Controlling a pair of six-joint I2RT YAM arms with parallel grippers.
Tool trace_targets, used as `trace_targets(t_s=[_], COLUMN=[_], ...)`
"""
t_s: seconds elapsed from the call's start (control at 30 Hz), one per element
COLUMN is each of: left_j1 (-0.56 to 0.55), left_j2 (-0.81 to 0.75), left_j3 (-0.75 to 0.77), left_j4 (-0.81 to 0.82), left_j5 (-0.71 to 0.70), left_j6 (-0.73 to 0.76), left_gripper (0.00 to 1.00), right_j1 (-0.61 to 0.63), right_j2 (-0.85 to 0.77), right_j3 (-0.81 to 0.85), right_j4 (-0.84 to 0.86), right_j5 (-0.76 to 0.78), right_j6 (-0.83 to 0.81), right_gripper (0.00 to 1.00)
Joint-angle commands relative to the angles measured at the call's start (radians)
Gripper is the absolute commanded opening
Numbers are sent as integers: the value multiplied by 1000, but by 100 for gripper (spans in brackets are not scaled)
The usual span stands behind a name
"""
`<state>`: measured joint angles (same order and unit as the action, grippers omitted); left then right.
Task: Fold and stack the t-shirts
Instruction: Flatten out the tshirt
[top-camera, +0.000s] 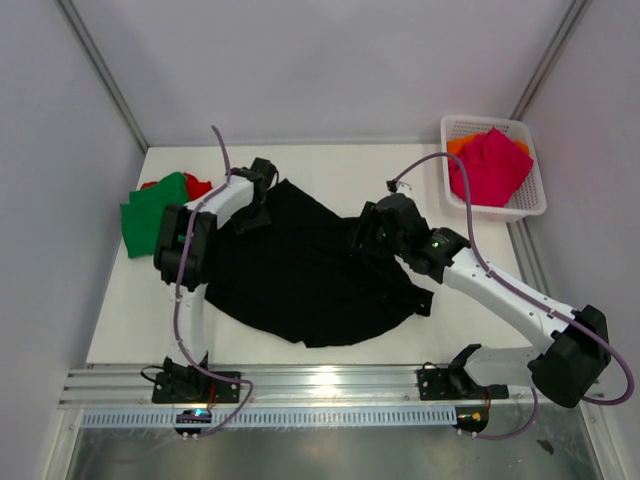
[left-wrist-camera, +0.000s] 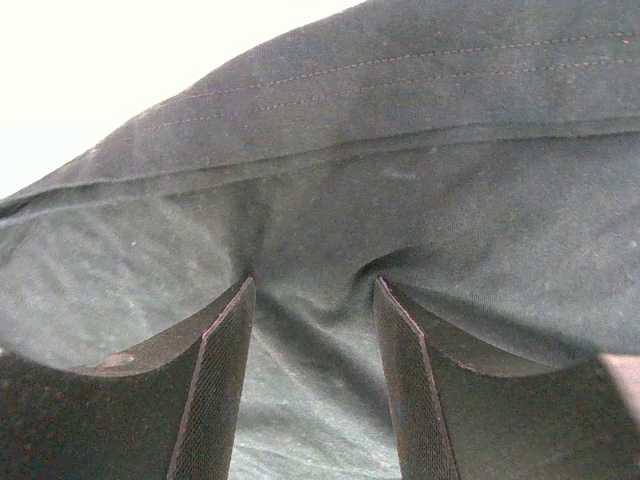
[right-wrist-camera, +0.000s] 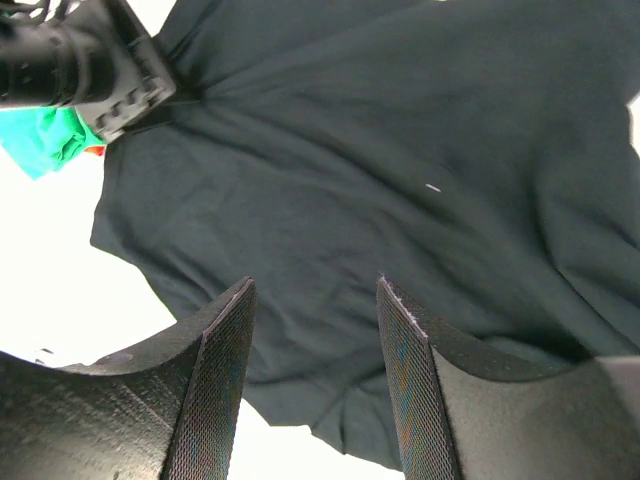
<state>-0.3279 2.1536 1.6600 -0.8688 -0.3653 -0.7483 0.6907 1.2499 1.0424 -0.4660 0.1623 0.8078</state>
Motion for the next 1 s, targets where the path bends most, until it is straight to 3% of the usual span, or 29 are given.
trace_targets(t_s=[0.0, 0.23, 0.37, 0.5, 0.53, 0.6, 0.77, 0.97], left_j1=[72, 168, 167, 153, 151, 151, 148, 150], left_j2=[-47, -101, -107, -143, -149, -150, -166, -190], left_j3=[-72, -140, -112, -95, -79, -60, -78, -137], left_j4=[-79, -75, -72, -58, -64, -81, -78, -62], left_j5=[-136, -158, -66, -55, -57, -60, -54, -63], left_j6=[-51, -56, -54, -46, -40, -28, -14, -2], left_gripper=[54, 54, 53, 52, 52, 52, 52, 52], right_j1=[4, 3, 4, 4, 4, 10, 18, -3], right_j2=[-9, 16, 20, 13, 31, 68, 199, 507], right_j3=[13, 24, 18, -22, -25, -10, -27, 331], right_j4=[7, 13, 44, 151, 153, 98, 104, -215], right_j5=[5, -10, -36, -167, -260, -273, 78, 475], right_j6=[-13, -16, -30, -67, -76, -110, -222, -46], right_gripper=[56, 56, 56, 56, 56, 56, 56, 56])
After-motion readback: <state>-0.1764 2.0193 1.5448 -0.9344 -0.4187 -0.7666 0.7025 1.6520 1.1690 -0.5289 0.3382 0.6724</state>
